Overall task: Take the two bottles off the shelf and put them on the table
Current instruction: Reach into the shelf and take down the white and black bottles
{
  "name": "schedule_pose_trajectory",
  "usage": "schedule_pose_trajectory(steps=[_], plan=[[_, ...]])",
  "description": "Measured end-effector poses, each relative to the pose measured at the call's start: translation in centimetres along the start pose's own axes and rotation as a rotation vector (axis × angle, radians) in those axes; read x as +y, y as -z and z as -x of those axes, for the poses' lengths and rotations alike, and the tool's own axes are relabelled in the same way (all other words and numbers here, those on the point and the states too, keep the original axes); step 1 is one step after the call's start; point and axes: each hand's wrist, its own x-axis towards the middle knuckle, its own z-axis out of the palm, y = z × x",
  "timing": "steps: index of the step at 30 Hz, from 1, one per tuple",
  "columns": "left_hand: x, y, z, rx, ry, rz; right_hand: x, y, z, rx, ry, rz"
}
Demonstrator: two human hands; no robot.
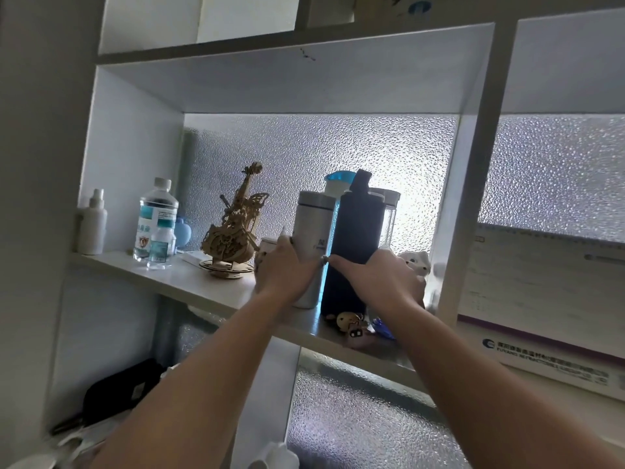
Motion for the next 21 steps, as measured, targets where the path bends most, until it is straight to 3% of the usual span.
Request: schedule_pose_trajectory(steps=[10, 21], plan=[[2.2, 2.7, 1.5, 0.198, -0.029, 0.089, -0.2, 0.3, 0.9, 0.132, 0.035, -0.112], [3.0, 8.8, 7.2, 0.426, -0.024, -0.106, -0.7, 2.8, 2.6, 0.076, 0.333, -0.523]])
